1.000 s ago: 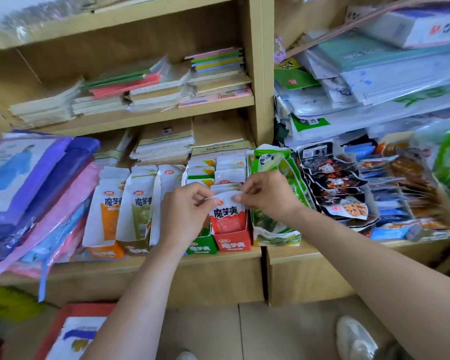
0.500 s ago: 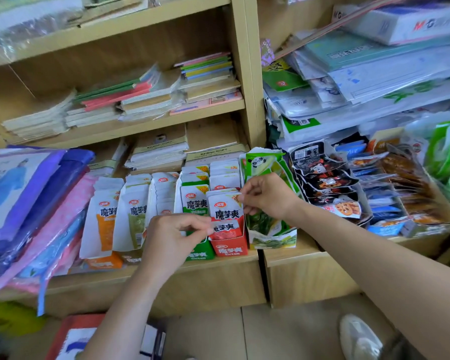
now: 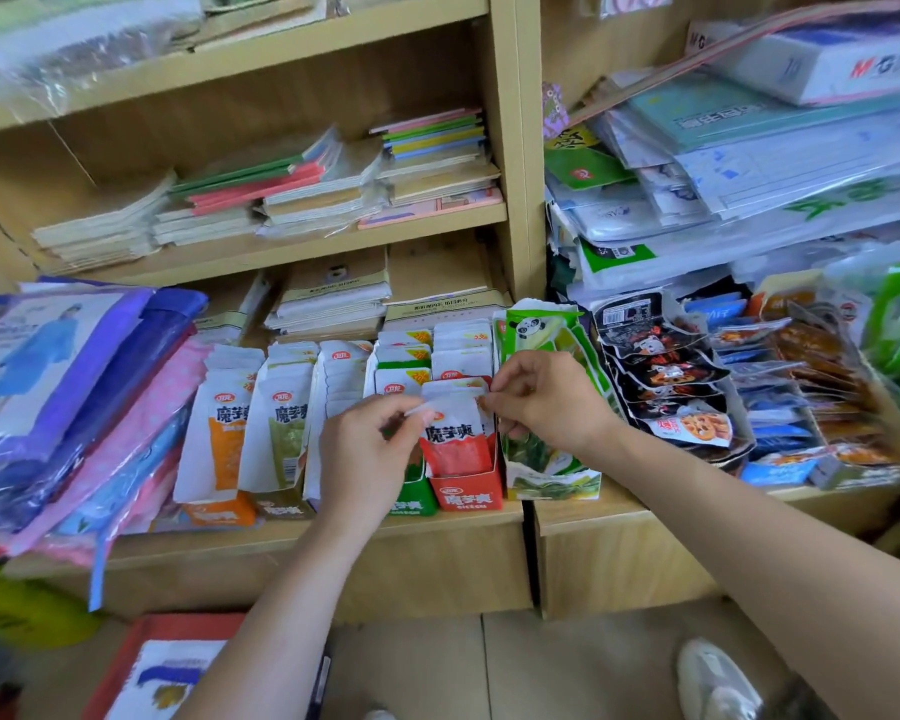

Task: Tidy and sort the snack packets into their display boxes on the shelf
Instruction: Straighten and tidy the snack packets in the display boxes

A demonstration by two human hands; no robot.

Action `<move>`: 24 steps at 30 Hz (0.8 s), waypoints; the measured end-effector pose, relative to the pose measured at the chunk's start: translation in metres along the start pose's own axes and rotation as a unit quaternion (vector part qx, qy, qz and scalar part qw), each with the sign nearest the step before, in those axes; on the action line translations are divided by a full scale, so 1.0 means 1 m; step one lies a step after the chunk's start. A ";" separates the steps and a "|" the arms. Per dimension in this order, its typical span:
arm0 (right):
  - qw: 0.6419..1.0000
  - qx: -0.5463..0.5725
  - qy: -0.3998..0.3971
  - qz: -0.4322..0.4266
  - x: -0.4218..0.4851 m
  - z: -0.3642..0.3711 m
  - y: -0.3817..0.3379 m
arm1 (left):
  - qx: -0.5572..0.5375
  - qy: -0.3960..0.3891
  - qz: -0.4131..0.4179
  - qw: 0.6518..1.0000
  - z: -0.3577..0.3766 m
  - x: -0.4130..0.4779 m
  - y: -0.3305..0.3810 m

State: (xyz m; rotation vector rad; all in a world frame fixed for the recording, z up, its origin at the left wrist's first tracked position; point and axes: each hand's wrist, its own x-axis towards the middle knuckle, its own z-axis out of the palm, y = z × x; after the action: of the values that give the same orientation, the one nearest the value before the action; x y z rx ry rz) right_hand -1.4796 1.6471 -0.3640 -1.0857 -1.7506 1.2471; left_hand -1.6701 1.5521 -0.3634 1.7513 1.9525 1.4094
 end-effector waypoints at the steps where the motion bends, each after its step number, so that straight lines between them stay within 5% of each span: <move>1: 1.000 0.010 -0.007 0.001 -0.003 0.001 0.000 | -0.012 0.033 -0.009 0.999 0.001 0.005 0.002; 6: 0.999 0.003 -0.021 -0.029 -0.014 0.006 -0.002 | -0.099 0.165 -0.050 0.980 -0.011 0.024 0.011; 15: 0.951 -0.210 0.040 -0.225 -0.029 0.029 -0.016 | -0.406 0.080 -0.171 0.894 -0.015 0.011 0.040; 19: 0.948 -0.192 0.064 -0.244 -0.029 0.029 -0.021 | -0.396 0.013 -0.158 0.904 -0.020 0.006 0.040; 24: 0.979 -0.137 0.087 -0.120 -0.014 0.019 -0.006 | -0.258 0.013 -0.159 0.953 -0.020 0.010 0.014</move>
State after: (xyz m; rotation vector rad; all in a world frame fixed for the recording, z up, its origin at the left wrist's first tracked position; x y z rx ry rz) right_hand -1.4931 1.6266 -0.3645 -1.0620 -1.8891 0.7576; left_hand -1.6760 1.5482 -0.3383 1.1373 1.5827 1.6301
